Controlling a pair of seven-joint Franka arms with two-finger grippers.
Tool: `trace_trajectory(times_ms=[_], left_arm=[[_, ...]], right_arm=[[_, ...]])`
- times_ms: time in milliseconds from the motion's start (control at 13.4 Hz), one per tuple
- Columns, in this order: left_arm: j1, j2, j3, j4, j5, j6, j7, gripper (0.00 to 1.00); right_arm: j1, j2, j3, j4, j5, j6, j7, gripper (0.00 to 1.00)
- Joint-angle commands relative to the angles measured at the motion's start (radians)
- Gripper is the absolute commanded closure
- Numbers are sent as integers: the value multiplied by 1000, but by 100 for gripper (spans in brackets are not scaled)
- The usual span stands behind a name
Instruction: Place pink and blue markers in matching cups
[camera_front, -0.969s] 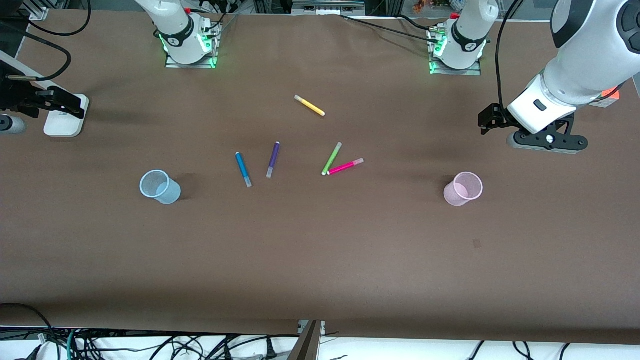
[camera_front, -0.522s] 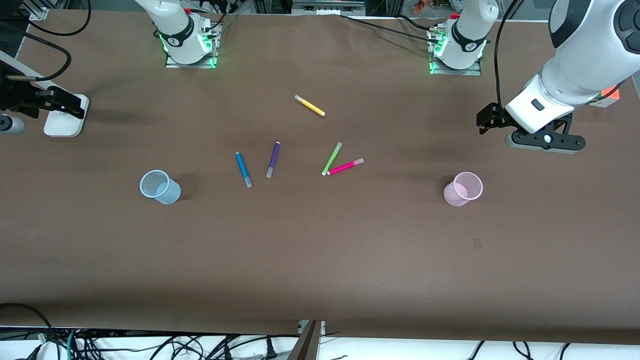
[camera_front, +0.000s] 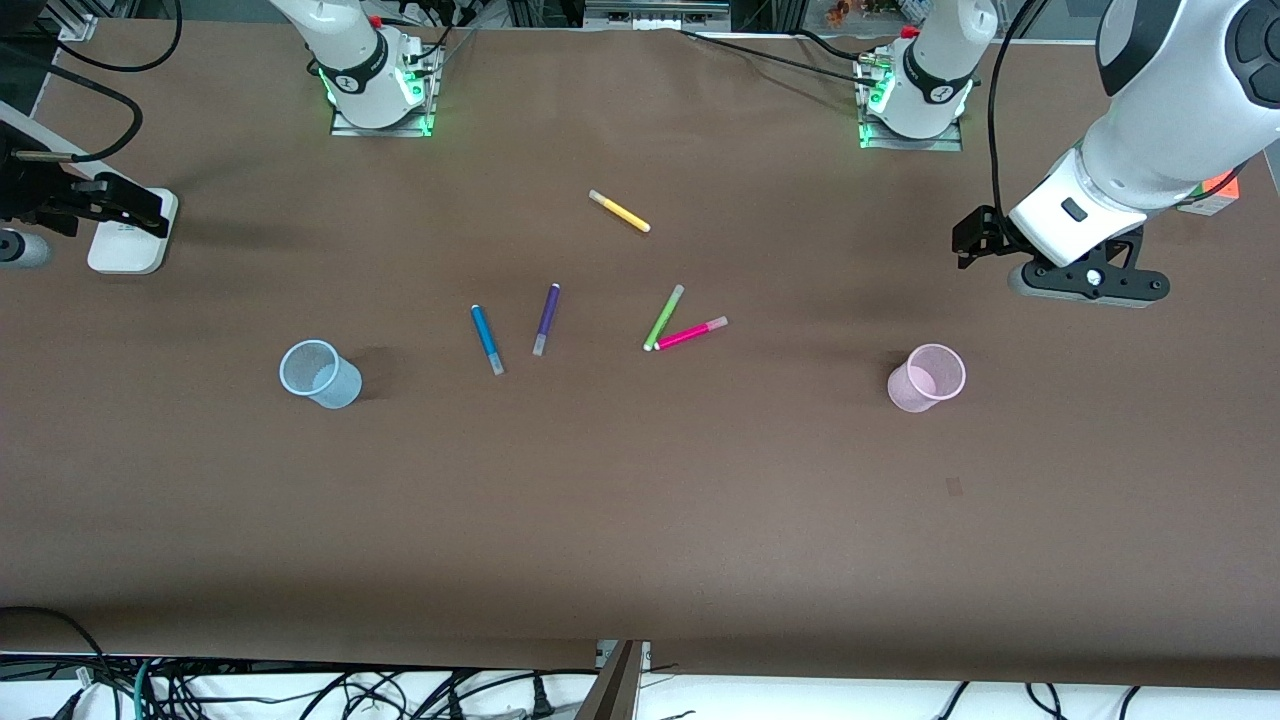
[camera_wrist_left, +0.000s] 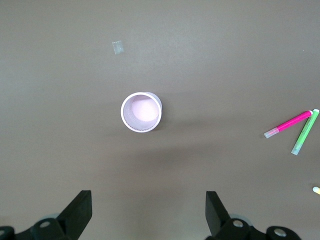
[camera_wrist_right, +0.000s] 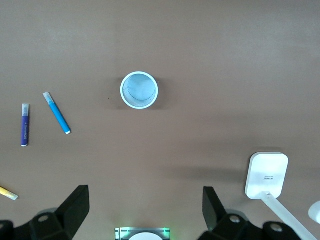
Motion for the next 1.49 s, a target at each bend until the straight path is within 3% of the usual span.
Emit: trace_trajectory(times_ms=[0,447,745,1416], left_arm=[[5,7,-5,15,2,-8,19,0],[4,8,-5,17,2,-18,19,0],[4,8,-5,15,2,-28,21,0],[-4,8,-5,17,2,-35,18,0]], right_arm=[[-3,11,2,27,-2,-7,9,0],[-3,11,2,27,1,-6,9,0],[12,43,13,27,56,14,17,0],[236,250,28,27,53,76,23,0]])
